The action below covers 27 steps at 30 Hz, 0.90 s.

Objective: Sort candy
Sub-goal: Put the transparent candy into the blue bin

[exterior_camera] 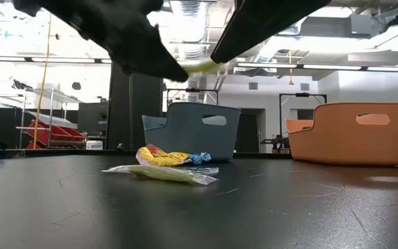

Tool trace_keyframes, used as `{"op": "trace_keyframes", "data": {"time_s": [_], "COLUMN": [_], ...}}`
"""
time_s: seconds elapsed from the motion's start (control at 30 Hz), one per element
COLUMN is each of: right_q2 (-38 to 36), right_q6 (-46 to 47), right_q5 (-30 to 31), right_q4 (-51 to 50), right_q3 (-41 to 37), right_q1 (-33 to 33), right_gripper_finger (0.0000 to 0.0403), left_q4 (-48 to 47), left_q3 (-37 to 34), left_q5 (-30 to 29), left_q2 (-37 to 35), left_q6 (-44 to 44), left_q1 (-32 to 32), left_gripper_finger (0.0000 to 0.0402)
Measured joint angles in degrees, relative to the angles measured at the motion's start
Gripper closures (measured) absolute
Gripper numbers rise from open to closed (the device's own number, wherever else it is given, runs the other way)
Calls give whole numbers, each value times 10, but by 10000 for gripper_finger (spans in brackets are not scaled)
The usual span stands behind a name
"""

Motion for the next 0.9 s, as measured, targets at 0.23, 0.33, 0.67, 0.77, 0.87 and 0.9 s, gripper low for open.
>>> {"op": "trace_keyframes", "data": {"time_s": [0.23,0.33,0.67,0.77,0.87,0.9], "right_q2": [0,0,0,0,0,0], "right_q6": [-1,-1,-7,-8,-8,-8], "right_q5": [1,1,3,3,3,3], "right_q4": [-2,-2,-7,-10,-10,-10], "right_q3": [0,0,0,0,0,0], "right_q1": [0,0,0,0,0,0], "right_gripper_finger": [113,113,113,113,113,113], "left_q4": [1,2,-76,-135,-190,-199], "left_q3": [0,10,62,72,74,74], "left_q5": [-99,-89,-16,-16,-11,-6], "left_q2": [-1,-6,-6,-6,-6,-6], "left_q6": [-26,-7,45,40,23,20], "left_q1": [73,121,221,237,245,245], "left_gripper_finger": [401,401,388,354,301,282]}}
